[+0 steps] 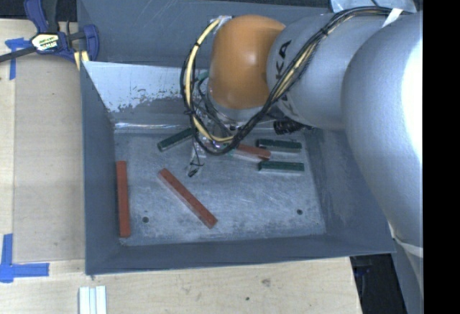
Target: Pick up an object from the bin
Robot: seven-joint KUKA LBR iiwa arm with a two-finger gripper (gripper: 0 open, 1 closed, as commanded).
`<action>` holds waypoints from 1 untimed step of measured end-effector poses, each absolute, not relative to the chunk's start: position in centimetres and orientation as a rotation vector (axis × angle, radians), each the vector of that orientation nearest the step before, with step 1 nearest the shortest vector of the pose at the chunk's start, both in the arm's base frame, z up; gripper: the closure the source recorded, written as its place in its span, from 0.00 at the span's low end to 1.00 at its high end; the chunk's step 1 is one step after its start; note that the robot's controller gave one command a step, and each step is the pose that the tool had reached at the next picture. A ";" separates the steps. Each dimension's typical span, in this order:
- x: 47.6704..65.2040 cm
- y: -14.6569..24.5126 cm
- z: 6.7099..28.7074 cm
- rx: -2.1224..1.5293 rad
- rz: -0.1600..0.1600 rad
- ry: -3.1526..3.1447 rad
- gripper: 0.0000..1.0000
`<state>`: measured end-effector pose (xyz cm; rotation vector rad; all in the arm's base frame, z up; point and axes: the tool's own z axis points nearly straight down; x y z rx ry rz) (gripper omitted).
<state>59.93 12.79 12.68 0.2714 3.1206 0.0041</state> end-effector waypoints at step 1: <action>62.5 12.2 6.8 0.295 0.000 3.129 0.00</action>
Offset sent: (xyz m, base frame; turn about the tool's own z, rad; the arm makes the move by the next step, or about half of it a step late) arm 0.0257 -0.0059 -0.0568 0.0148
